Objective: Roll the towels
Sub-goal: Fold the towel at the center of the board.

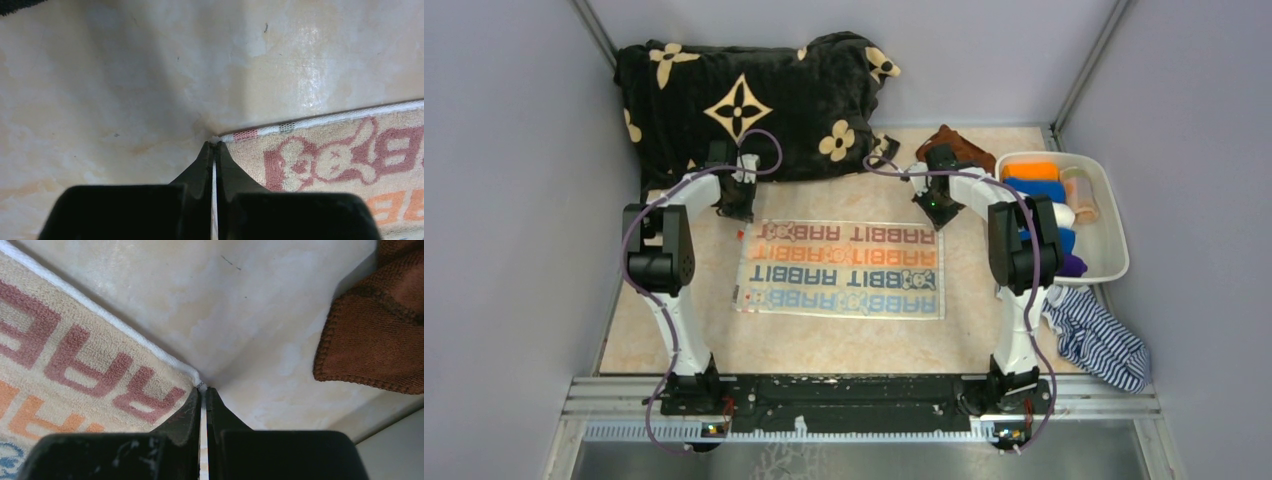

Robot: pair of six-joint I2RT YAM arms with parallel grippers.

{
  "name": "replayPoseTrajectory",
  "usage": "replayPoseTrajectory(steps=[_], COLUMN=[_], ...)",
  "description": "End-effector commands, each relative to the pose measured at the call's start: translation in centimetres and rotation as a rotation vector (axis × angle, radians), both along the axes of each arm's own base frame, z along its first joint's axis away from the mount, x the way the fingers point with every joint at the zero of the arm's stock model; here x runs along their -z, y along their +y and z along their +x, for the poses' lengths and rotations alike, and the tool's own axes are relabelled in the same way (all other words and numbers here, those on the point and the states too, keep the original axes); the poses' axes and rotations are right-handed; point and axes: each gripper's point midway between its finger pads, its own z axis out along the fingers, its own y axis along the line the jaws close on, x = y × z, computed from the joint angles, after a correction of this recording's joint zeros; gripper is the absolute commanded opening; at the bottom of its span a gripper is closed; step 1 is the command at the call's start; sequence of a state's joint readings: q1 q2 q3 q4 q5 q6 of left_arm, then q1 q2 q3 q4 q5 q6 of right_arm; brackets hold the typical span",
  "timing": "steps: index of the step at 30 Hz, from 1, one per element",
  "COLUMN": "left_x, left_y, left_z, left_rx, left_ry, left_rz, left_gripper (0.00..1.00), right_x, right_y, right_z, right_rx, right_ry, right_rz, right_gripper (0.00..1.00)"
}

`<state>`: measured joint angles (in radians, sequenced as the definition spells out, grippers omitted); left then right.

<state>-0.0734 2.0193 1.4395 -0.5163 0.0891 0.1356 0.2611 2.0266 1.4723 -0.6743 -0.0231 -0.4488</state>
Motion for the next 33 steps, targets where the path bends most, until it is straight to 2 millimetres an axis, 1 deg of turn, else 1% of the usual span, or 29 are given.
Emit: replayPoseTrajectory(steps=[1,5,7,10,12,17,19,20,21,22,23,26,29,31,33], left_x=[-3.0,-6.4,-7.4,-8.5,-9.1,-9.9,-10.2,-10.2,-10.3,-10.5,-10.5,-10.5,-10.0,-9.4,-8.8], left_y=[-0.5,-0.4,-0.8,-1.3,-1.4,-1.1,-1.0,-0.9,-0.9,-0.9,-1.0,-1.5,-1.8,-1.7,-1.5], left_z=[0.8,2.9,3.6,3.9,3.9,2.5,1.5,1.1,0.5,0.0,-0.6,-2.4,-4.5,-6.0,-7.1], left_rx=[0.022,0.013,0.019,0.019,0.021,0.018,0.014,0.011,0.010,0.006,0.004,-0.001,-0.018,-0.033,-0.059], left_ry=[-0.073,-0.172,-0.202,-0.235,-0.249,-0.269,-0.269,-0.269,-0.268,-0.271,-0.271,-0.259,-0.232,-0.204,-0.186], left_rz=[0.000,-0.022,-0.049,-0.082,-0.086,-0.074,-0.074,-0.075,-0.076,-0.080,-0.087,-0.127,-0.155,-0.162,-0.158], left_gripper=[0.00,0.00,0.00,0.00,0.00,0.00,0.00,0.00,0.00,0.00,0.00,0.00,0.00,0.00,0.00], right_x=[-4.2,-7.8,-9.2,-10.8,-11.4,-12.3,-12.6,-13.3,-13.0,-14.1,-14.4,-14.8,-14.3,-13.9,-13.0], right_y=[-2.0,-4.2,-4.4,-4.3,-4.4,-4.9,-5.1,-5.2,-5.2,-5.4,-5.4,-5.3,-5.0,-4.6,-4.2], right_z=[3.2,5.8,6.5,6.8,6.4,4.3,3.1,2.5,1.8,1.1,0.5,-1.2,-3.2,-4.4,-5.5], right_rx=[0.075,0.155,0.163,0.151,0.144,0.144,0.136,0.131,0.129,0.131,0.126,0.107,0.090,0.085,0.087], right_ry=[-0.157,-0.282,-0.327,-0.368,-0.378,-0.388,-0.390,-0.404,-0.398,-0.422,-0.434,-0.461,-0.448,-0.435,-0.411], right_rz=[-0.022,-0.039,-0.035,-0.023,-0.024,-0.030,-0.033,-0.029,-0.030,-0.023,-0.015,-0.007,0.000,0.013,0.022], right_gripper=[0.00,0.00,0.00,0.00,0.00,0.00,0.00,0.00,0.00,0.00,0.00,0.00,0.00,0.00,0.00])
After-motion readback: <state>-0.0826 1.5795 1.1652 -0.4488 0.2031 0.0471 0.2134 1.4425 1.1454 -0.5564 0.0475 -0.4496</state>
